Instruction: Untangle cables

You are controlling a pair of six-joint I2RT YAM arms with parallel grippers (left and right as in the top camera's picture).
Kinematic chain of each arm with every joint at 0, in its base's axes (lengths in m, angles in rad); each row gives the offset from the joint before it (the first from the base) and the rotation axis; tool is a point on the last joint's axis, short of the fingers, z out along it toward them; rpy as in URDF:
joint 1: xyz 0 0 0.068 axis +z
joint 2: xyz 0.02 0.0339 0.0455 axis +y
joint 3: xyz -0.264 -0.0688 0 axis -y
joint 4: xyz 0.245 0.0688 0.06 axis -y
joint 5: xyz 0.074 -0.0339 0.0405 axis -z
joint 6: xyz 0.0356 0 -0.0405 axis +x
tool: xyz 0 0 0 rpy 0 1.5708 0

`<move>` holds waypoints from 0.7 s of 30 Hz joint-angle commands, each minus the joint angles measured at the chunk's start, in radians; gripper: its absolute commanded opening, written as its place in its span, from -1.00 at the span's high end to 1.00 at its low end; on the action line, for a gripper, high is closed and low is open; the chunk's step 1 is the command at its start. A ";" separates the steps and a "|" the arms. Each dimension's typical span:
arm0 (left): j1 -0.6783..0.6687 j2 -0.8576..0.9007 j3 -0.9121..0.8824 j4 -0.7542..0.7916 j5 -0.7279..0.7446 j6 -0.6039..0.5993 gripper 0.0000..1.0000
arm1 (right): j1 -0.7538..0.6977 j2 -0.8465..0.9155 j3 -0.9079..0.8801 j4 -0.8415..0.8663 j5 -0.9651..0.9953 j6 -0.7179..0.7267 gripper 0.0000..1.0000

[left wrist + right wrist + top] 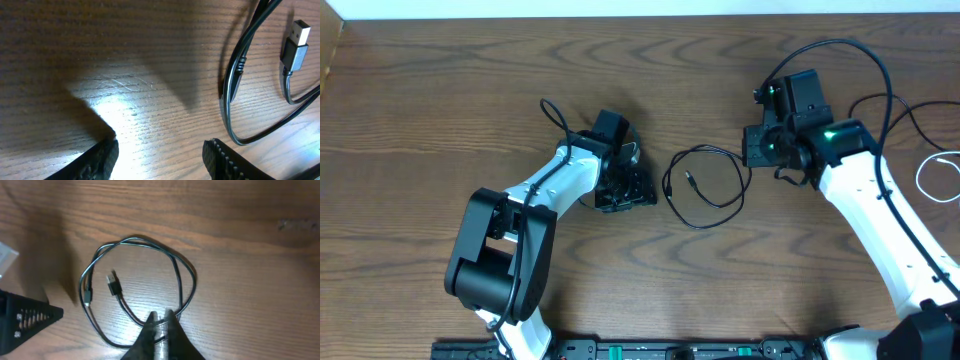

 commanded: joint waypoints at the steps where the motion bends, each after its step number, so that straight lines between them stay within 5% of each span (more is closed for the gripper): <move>1: 0.001 0.004 -0.003 -0.010 -0.040 0.013 -0.20 | 0.019 0.036 -0.031 -0.006 -0.042 0.008 0.59; 9: 0.001 0.004 -0.003 -0.010 -0.040 0.013 -0.21 | 0.059 0.202 -0.056 0.048 -0.010 0.054 0.40; 13: 0.001 0.004 -0.003 -0.014 -0.040 0.013 -0.20 | 0.051 0.290 -0.056 0.156 0.201 0.060 0.29; 21: 0.001 0.004 -0.003 -0.018 -0.040 0.013 -0.21 | 0.045 0.436 -0.056 0.239 0.222 -0.034 0.20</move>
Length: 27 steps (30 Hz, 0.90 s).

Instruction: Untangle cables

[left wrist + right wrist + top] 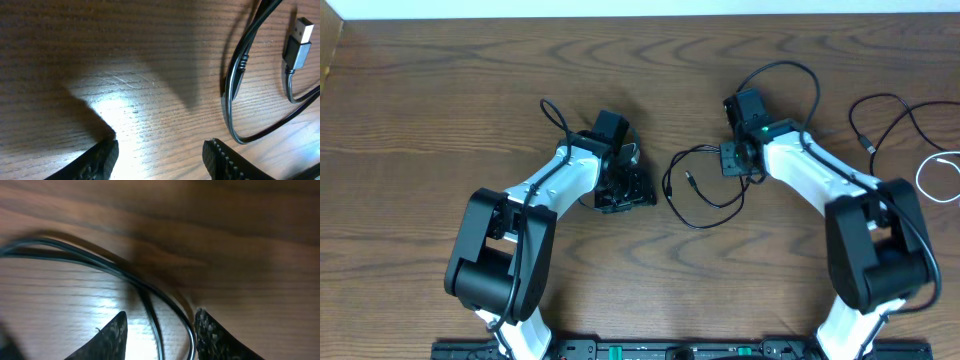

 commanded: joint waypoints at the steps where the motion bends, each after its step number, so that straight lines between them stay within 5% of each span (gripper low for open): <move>1: 0.001 0.005 -0.003 -0.010 -0.039 0.013 -0.20 | -0.008 0.060 -0.003 0.000 0.038 -0.027 0.20; 4: 0.001 0.005 -0.003 -0.010 -0.039 0.013 -0.21 | -0.015 0.081 -0.003 -0.007 0.037 -0.027 0.23; 8: 0.001 0.005 -0.003 -0.008 -0.040 0.013 -0.21 | -0.015 0.084 -0.003 -0.050 -0.069 -0.026 0.78; 11: 0.001 0.005 -0.003 -0.006 -0.040 0.013 -0.21 | -0.015 0.084 -0.003 -0.078 -0.146 -0.026 0.98; 21: 0.001 0.005 -0.003 -0.006 -0.039 0.013 -0.20 | -0.018 0.036 0.000 -0.155 -0.252 -0.027 0.98; 27: 0.001 0.005 -0.003 -0.007 -0.039 0.013 -0.21 | -0.075 -0.182 0.018 -0.138 -0.251 -0.027 0.98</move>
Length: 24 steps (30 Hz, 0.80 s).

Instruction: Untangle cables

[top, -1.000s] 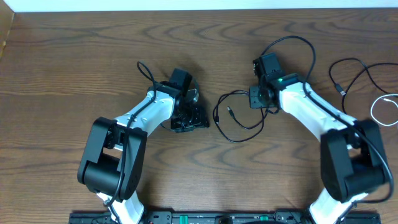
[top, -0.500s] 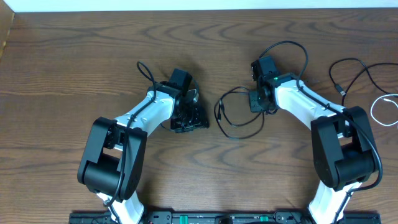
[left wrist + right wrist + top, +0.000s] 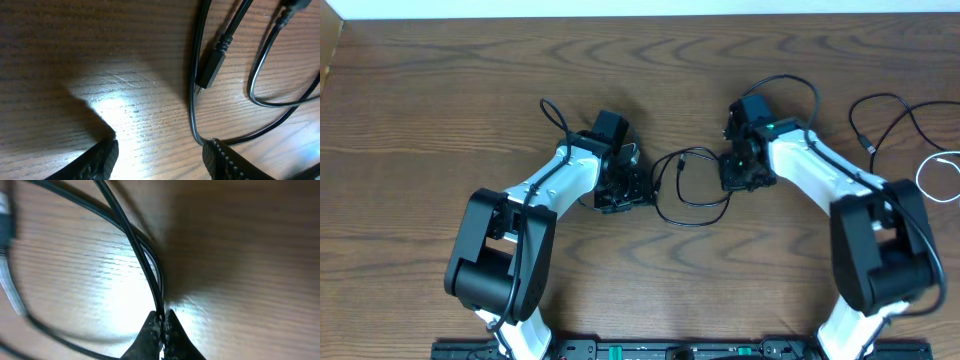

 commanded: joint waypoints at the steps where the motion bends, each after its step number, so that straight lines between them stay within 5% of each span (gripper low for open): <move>1: 0.001 0.005 -0.003 -0.006 -0.039 0.013 -0.20 | -0.057 -0.183 0.014 0.033 -0.012 -0.006 0.98; 9: 0.001 0.005 -0.003 -0.013 -0.039 0.013 -0.21 | -0.188 -0.433 0.014 0.144 0.070 -0.006 0.98; 17: 0.001 0.005 -0.003 -0.012 -0.039 0.013 -0.21 | -0.253 -0.468 0.013 0.080 0.069 -0.006 0.98; 24: 0.001 0.005 -0.003 -0.011 -0.039 0.013 -0.20 | -0.248 -0.390 0.012 -0.114 0.062 -0.006 0.53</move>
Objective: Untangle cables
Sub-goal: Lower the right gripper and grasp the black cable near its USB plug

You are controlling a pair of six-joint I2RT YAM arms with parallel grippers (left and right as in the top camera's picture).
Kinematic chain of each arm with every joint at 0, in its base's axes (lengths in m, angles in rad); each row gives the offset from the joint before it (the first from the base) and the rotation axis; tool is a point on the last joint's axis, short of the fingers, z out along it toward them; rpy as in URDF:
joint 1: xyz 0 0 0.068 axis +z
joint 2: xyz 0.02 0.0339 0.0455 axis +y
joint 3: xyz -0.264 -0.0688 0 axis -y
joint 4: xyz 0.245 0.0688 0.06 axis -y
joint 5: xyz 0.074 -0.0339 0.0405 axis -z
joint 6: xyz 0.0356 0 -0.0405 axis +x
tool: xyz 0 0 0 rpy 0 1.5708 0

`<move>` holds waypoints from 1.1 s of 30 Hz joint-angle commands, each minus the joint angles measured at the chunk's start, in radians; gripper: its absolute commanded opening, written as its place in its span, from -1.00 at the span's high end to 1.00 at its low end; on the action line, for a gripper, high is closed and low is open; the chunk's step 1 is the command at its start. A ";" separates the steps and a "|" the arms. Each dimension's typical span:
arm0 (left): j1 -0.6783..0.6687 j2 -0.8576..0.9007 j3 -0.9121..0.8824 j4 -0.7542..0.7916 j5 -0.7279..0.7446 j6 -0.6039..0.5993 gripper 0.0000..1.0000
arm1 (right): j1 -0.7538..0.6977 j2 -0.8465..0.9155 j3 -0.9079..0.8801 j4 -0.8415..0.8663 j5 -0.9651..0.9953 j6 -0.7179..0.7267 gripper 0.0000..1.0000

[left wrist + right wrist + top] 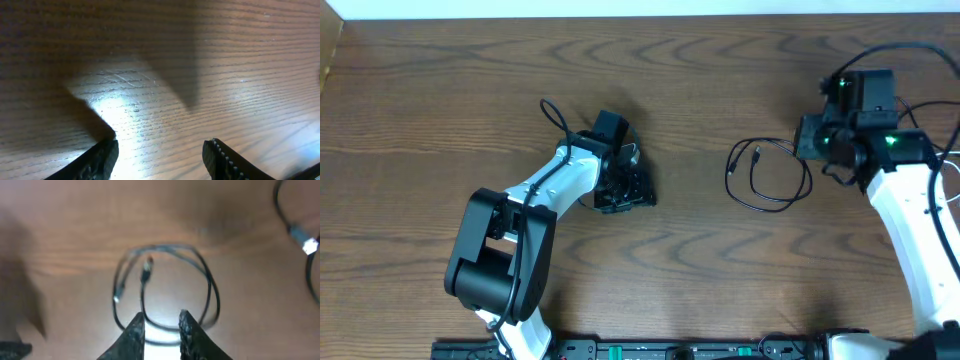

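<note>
A black cable (770,206) lies in a loose loop on the wooden table, right of centre, both plugs inside the loop. My right gripper (810,148) hangs above the loop's right side, open, with nothing between its fingers. In the right wrist view the loop (146,270) shows blurred below the right gripper (160,330). My left gripper (625,190) rests low on the table left of centre, open and holding nothing. The left wrist view shows the left gripper (160,160) over bare wood only.
Another cable with a silver plug (310,246) lies beyond the loop at the upper right of the right wrist view. The table's far edge (640,15) runs along the top of the overhead view.
My right gripper was shut on the black cable close to my left gripper. Now the loop lies further right, let go, and the right gripper is open above it. The cable has left the left wrist view.
The right gripper was shut above the loop at the table's centre. Then it was open, down at the loop's right side. Then it was shut on the cable, with the loop drawn left beside the left gripper. Now the loop lies further right, released. The left arm stayed put.
</note>
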 commanded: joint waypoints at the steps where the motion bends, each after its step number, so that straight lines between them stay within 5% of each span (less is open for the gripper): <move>1: 0.001 0.005 -0.003 -0.010 -0.039 0.014 -0.20 | 0.002 0.069 0.005 -0.066 -0.016 -0.004 0.44; 6: 0.001 0.005 -0.003 -0.009 -0.039 0.014 -0.20 | 0.002 0.227 0.004 -0.055 -0.266 -0.122 0.30; 11: 0.001 0.005 -0.003 -0.010 -0.039 0.014 -0.21 | 0.002 0.394 0.004 0.052 -0.381 -0.019 0.21; 17: 0.001 0.005 -0.003 -0.011 -0.039 0.014 -0.21 | 0.051 0.507 0.004 0.176 -0.238 0.161 0.09; 33: -0.002 0.005 -0.003 -0.018 -0.039 0.014 -0.20 | 0.348 0.570 0.004 0.299 0.035 0.309 0.05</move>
